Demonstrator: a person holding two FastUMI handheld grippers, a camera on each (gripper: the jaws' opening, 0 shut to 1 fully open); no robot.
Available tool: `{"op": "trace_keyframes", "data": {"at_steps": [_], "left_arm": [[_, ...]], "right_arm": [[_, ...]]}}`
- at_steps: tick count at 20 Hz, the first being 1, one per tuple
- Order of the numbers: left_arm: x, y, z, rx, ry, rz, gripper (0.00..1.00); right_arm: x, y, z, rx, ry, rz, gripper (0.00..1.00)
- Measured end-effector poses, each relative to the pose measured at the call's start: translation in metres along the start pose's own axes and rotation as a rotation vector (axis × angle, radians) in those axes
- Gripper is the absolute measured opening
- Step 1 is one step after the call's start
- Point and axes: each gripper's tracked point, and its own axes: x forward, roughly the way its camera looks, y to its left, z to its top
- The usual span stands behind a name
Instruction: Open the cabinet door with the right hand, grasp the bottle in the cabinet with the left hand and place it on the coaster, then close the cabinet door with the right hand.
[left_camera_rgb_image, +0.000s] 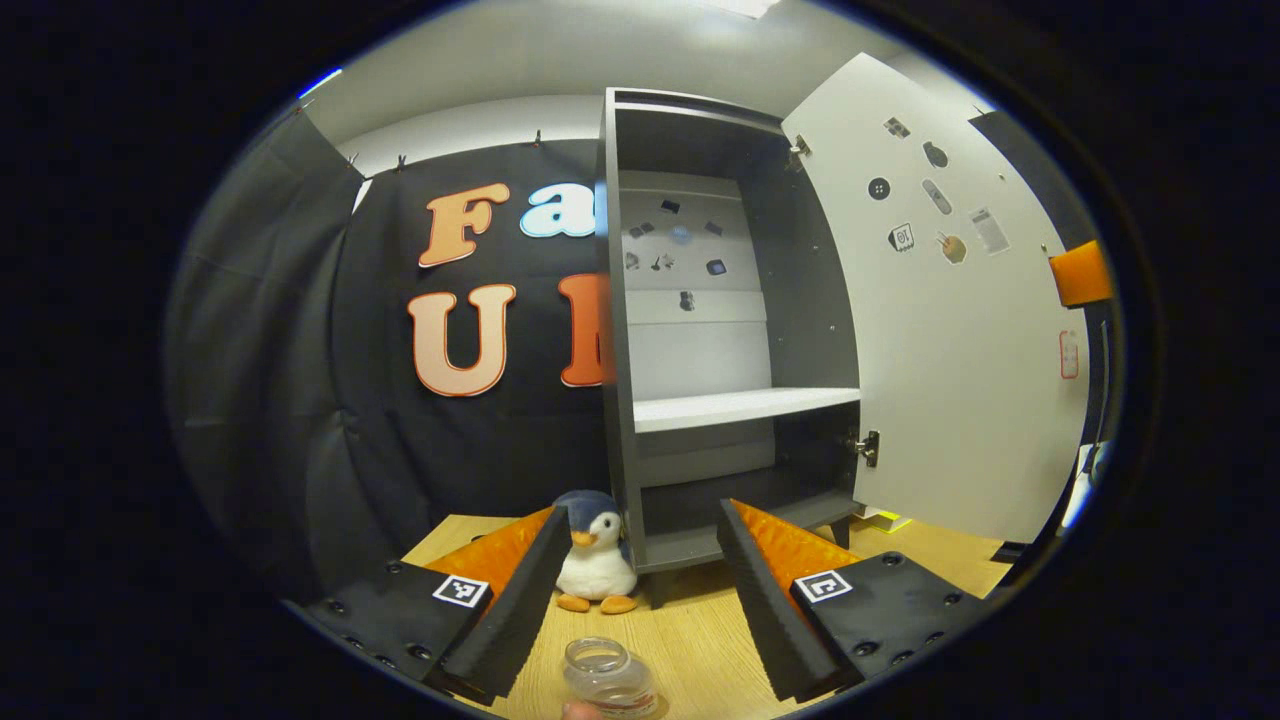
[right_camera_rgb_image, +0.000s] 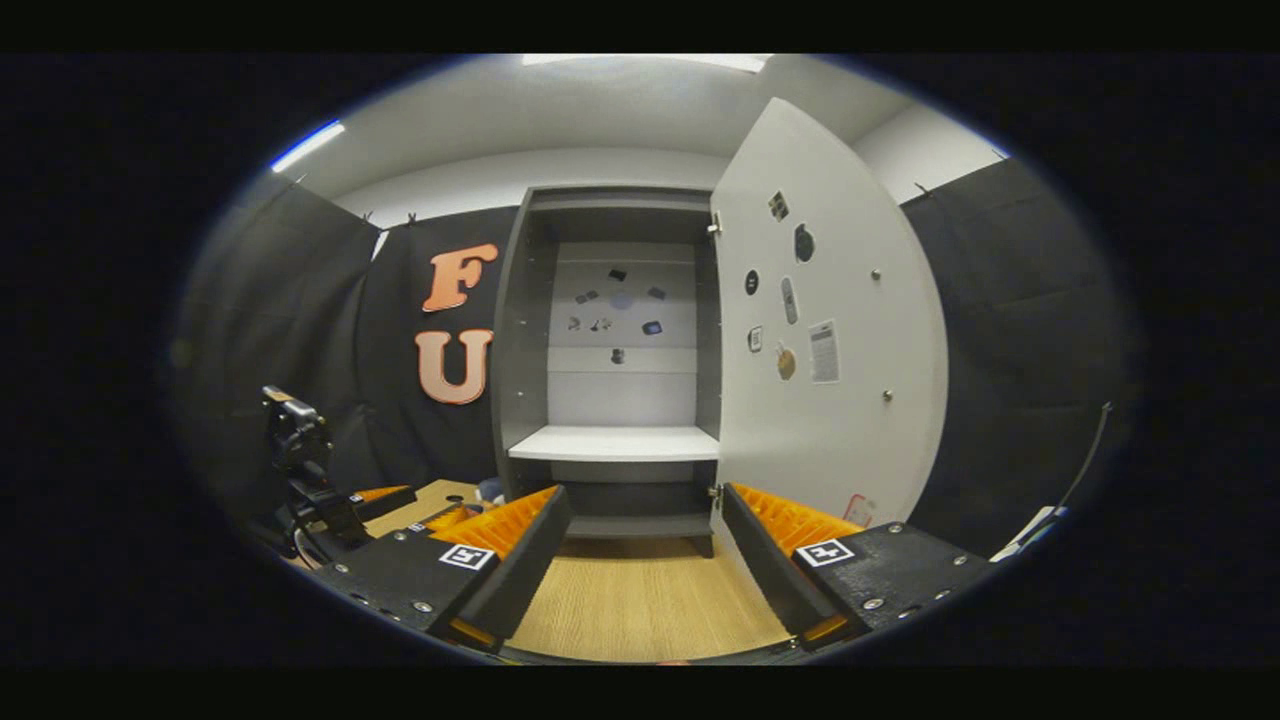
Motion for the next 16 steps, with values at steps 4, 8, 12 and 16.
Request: {"op": "trace_keyframes", "data": {"at_steps": [4,8,12,16], "left_arm": [[-0.005,-0.014,0.02,-0.067,0.026,0.016,0.95],[-0.012,-0.018,0.043,-0.1,0.034,0.052,0.96],[-0.021,-0.012,0.069,-0.09,0.013,0.088,0.96],[-0.029,-0.001,0.085,-0.083,-0.005,0.111,0.95]], "right_arm": [[-0.016,-0.038,0.012,0.006,-0.035,-0.045,0.98],[-0.028,-0.076,0.022,0.012,-0.052,-0.079,0.94],[-0.042,-0.127,0.035,-0.035,-0.072,-0.165,0.94],[-0.042,-0.192,0.05,-0.141,-0.087,-0.311,0.94]]}}
